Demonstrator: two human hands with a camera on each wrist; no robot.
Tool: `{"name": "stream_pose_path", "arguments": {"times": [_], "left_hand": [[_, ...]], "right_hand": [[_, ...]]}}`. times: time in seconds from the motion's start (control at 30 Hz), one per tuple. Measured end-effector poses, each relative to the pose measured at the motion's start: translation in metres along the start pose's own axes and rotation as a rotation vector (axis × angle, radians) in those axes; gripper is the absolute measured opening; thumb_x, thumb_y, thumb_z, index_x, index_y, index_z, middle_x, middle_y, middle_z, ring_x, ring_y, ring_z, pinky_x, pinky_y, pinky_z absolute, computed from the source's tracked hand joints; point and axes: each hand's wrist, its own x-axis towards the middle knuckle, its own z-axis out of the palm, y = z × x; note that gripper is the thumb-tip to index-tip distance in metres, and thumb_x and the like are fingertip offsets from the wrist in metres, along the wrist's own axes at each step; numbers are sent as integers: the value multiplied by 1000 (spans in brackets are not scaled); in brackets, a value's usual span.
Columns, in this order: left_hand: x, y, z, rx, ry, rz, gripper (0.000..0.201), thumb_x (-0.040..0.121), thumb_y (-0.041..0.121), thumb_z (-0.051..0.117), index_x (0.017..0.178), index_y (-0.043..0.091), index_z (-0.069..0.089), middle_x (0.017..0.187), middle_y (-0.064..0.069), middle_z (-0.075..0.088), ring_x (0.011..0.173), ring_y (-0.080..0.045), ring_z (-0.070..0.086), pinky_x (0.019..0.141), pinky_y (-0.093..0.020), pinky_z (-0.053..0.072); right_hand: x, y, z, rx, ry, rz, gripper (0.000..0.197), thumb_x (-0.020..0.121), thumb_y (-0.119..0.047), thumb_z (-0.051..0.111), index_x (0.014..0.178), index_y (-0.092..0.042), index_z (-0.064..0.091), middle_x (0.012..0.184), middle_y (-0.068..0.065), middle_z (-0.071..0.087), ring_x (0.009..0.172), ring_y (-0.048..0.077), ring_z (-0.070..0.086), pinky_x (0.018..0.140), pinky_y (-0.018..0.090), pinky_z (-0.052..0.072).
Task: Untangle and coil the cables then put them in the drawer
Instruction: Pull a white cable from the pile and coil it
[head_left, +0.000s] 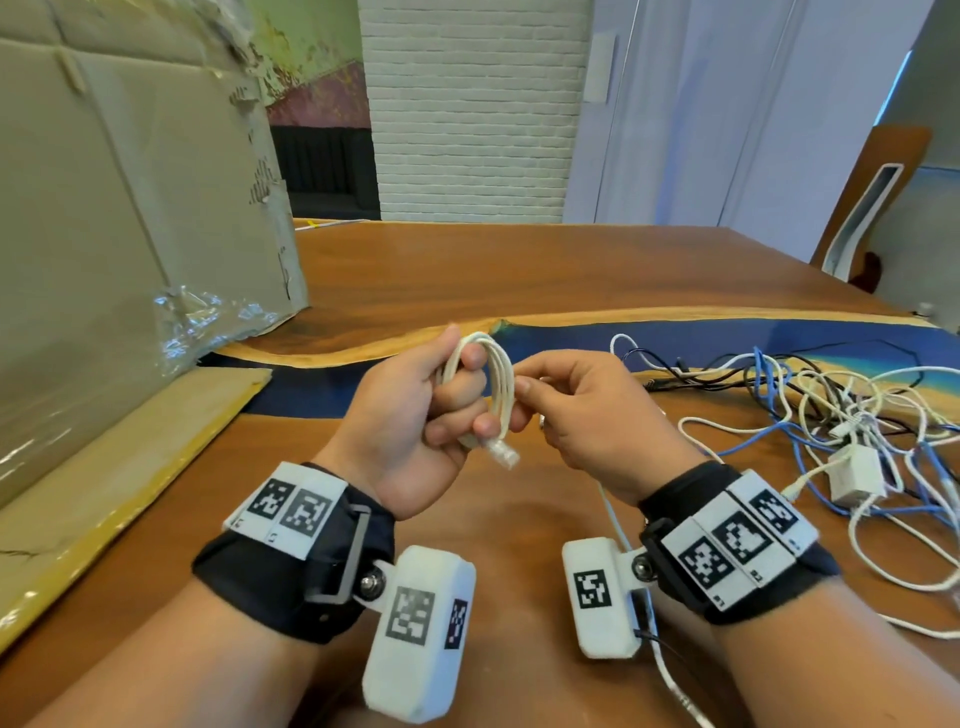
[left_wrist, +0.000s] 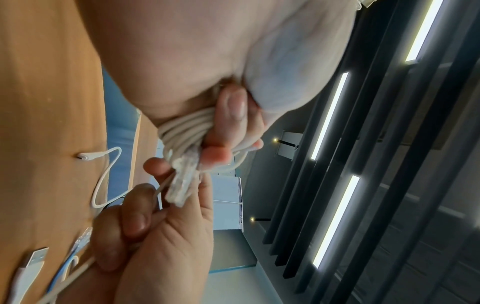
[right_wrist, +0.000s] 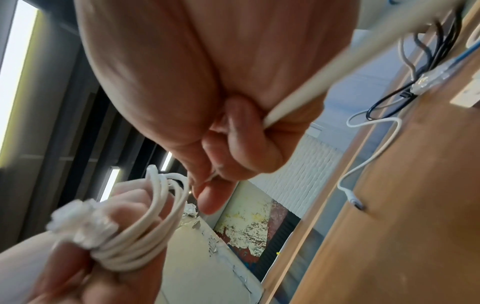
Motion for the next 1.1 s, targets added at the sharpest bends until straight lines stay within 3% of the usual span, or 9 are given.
{"name": "stream_pose_path", "arguments": {"times": [0.07, 0.17, 0.33, 0.47, 0.67, 0.73, 0.83, 0.93, 1.1], "left_hand": [[1, -2, 0, -79, -17, 35, 36, 110, 34, 33, 87, 13, 52, 55, 6, 23, 44, -11, 21, 58, -26, 45], [5, -4, -1, -181, 22, 133, 32, 111, 30, 31, 90, 15, 49, 62, 6, 28, 50, -10, 32, 76, -29, 50], [11, 3, -9, -72, 225, 250, 32, 112, 27, 31, 85, 16, 44, 63, 3, 32, 57, -14, 45, 99, -41, 49], [10, 0, -5, 139, 299, 246, 32, 112, 25, 33, 87, 13, 47, 61, 1, 32, 53, -16, 42, 97, -44, 54], [11, -9, -3, 427, 388, 298, 30, 112, 21, 33, 87, 11, 47, 60, 1, 38, 52, -16, 48, 89, -43, 54], [11, -14, -5, 699, 392, 275, 30, 110, 25, 35, 88, 8, 48, 64, 0, 49, 61, -17, 55, 81, -46, 51], [8, -16, -6, 1114, 326, 150, 30, 107, 32, 40, 95, 9, 55, 71, 1, 59, 62, -16, 54, 64, -36, 45], [5, -12, -2, 1173, 207, 71, 33, 106, 30, 43, 86, 7, 57, 66, -7, 63, 56, -20, 62, 64, -42, 52], [1, -10, -1, 1167, 154, -37, 30, 101, 19, 43, 75, 11, 57, 57, -2, 61, 52, -20, 56, 62, -38, 51]], "right_hand": [[-1, -1, 1, -27, -2, -3, 25, 106, -13, 53, 107, -18, 78, 63, -6, 64, 40, 3, 45, 42, 10, 33], [-4, -1, 5, -140, -75, 40, 28, 107, -21, 55, 92, -25, 78, 53, -11, 61, 40, 4, 41, 45, 18, 33], [-8, -6, 19, -289, -218, 63, 23, 105, -26, 55, 110, -29, 77, 63, -4, 65, 49, 5, 45, 54, 21, 40], [-9, -13, 13, -412, -195, 31, 21, 103, -30, 58, 104, -27, 79, 62, -6, 55, 53, 7, 43, 58, 26, 39], [-16, -25, 13, -518, -262, -15, 37, 98, -36, 66, 65, -19, 71, 58, -1, 64, 51, 7, 48, 56, 25, 41], [-18, -29, 14, -518, -269, -22, 36, 97, -34, 67, 65, -17, 71, 55, -3, 63, 50, 8, 51, 58, 23, 44], [-19, -36, 7, -581, -258, -46, 23, 95, -33, 67, 77, -23, 77, 64, 1, 67, 56, 15, 52, 59, 31, 45], [-22, -43, 2, -603, -252, -36, 23, 88, -29, 72, 66, -27, 76, 55, -9, 62, 51, 6, 47, 50, 17, 36], [-19, -39, 2, -566, -163, -33, 16, 82, -24, 77, 66, -19, 75, 50, -13, 58, 49, 3, 48, 50, 14, 34]]}}
